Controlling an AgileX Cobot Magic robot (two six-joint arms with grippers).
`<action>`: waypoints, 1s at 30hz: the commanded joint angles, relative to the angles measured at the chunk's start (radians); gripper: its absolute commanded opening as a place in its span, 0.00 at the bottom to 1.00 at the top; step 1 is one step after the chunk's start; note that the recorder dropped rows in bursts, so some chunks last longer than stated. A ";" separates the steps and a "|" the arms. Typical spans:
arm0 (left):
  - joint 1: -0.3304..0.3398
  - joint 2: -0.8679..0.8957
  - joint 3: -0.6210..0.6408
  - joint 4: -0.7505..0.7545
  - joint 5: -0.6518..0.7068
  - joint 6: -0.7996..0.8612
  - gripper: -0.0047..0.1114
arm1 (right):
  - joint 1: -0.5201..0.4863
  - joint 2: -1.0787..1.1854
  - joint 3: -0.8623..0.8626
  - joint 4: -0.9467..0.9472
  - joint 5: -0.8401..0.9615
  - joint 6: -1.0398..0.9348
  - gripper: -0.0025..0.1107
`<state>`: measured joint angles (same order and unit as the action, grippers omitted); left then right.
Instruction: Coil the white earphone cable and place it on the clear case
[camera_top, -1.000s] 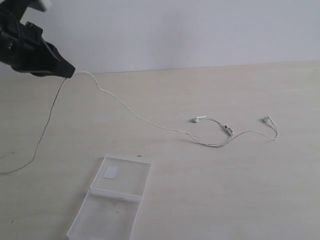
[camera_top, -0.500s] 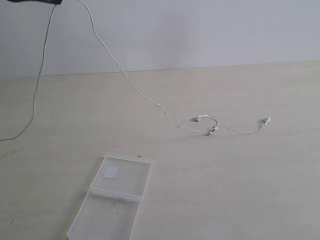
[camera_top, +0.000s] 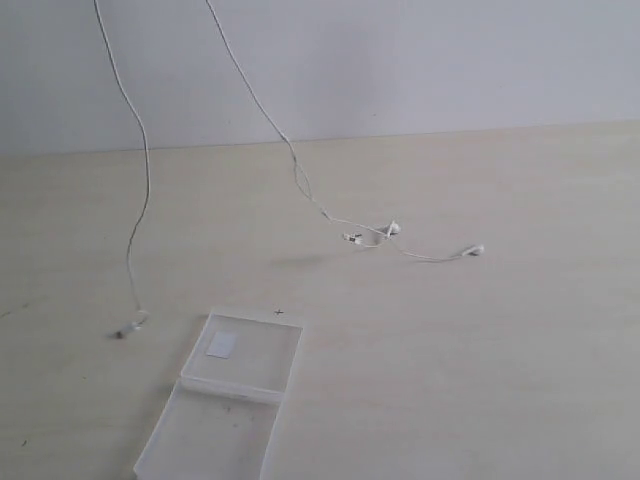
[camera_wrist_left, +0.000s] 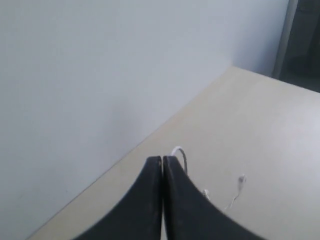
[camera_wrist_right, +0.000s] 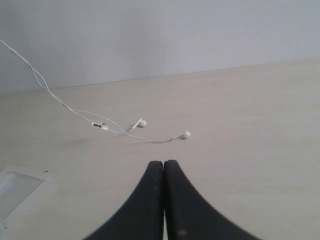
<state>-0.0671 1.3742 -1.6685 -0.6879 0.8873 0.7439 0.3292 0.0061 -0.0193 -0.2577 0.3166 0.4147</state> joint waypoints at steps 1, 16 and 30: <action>-0.004 -0.005 -0.057 -0.031 0.001 -0.019 0.04 | -0.006 -0.006 0.002 -0.004 -0.007 -0.003 0.02; -0.004 -0.005 -0.170 -0.085 -0.011 -0.019 0.04 | -0.006 -0.006 0.002 -0.208 -0.014 -0.011 0.02; -0.004 -0.005 -0.203 -0.195 -0.075 0.012 0.04 | -0.004 -0.006 0.002 -0.106 -0.487 0.173 0.02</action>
<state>-0.0671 1.3719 -1.8630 -0.8389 0.8484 0.7328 0.3292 0.0061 -0.0193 -0.3995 -0.0424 0.5251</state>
